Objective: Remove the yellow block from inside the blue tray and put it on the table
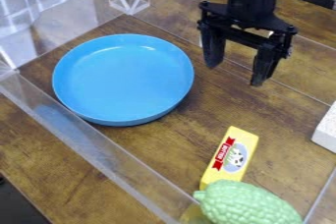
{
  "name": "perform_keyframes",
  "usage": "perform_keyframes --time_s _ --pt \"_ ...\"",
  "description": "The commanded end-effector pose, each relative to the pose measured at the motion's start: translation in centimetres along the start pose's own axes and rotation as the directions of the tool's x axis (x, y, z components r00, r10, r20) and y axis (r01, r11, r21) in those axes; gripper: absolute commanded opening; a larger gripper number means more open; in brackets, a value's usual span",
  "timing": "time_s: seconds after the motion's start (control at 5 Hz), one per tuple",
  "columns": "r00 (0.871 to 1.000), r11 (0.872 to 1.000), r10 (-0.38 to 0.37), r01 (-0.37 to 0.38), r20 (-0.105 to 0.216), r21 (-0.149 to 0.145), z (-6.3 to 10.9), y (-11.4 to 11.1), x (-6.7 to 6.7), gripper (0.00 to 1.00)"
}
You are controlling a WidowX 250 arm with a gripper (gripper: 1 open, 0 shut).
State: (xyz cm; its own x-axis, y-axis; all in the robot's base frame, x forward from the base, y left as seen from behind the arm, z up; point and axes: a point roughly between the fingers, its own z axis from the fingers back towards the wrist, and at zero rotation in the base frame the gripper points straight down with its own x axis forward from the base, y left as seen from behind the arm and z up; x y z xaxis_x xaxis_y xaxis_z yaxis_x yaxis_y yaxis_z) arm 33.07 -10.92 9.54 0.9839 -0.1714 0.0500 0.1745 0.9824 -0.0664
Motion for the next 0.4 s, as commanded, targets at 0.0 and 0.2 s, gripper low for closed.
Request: perform_keyframes --time_s 0.0,0.2 --pt "0.999 1.0 0.02 -0.02 0.025 -0.007 0.72 0.64 0.26 1.0" --pt "1.0 1.0 0.02 -0.02 0.015 -0.01 0.33 0.61 0.2 1.0"
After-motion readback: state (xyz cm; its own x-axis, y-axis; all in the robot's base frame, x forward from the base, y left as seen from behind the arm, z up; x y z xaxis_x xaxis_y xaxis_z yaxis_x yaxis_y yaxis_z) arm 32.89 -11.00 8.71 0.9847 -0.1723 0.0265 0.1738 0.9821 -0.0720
